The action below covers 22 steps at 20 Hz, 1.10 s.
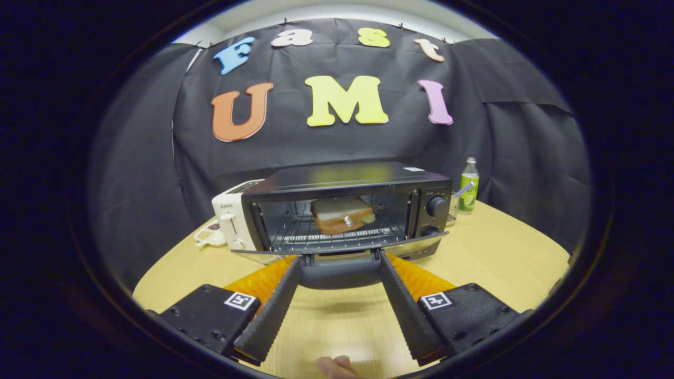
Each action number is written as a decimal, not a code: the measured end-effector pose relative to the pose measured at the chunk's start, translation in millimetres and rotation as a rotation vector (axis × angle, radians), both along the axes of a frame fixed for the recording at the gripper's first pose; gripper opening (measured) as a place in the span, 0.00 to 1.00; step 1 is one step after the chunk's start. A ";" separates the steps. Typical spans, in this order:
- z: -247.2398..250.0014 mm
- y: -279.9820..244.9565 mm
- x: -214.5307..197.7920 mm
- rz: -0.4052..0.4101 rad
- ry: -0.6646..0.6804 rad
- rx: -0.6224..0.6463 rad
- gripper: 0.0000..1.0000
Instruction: Open the toaster oven, put the food inside, and close the toaster oven door.
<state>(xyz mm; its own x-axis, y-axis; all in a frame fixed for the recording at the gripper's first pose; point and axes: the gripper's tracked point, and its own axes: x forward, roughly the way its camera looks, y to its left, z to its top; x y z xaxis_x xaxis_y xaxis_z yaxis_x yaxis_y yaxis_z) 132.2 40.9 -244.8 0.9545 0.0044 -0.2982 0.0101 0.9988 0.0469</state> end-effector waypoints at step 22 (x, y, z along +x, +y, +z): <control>120.9 -35.6 -47.0 -0.019 -0.174 0.003 0.98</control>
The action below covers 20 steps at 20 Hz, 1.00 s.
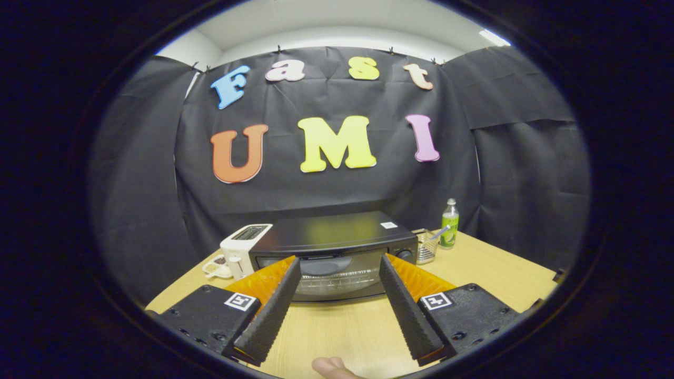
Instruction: Open the toaster oven, put the food inside, and close the toaster oven door.
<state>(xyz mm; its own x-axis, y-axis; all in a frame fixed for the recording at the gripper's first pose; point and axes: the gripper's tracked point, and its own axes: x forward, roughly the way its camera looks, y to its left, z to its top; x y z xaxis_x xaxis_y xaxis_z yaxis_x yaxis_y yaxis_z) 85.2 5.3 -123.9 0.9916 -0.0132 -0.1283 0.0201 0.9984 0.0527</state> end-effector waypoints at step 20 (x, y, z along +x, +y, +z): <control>140.2 -40.5 -126.8 0.007 -0.153 0.015 0.99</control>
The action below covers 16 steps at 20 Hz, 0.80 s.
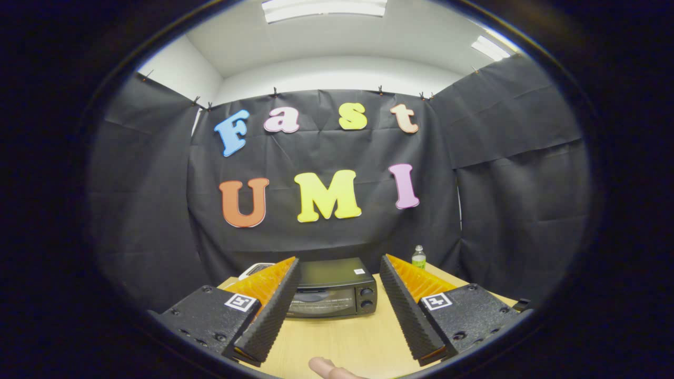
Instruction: Open the toaster oven, put the food inside, and close the toaster oven door.
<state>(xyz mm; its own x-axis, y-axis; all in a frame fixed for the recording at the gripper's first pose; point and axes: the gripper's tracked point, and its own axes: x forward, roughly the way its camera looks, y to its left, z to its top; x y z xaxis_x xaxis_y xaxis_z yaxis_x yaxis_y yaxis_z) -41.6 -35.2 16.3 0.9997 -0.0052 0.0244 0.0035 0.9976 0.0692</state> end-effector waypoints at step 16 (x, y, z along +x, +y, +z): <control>0.6 11.5 -21.5 0.041 -0.050 -0.043 0.99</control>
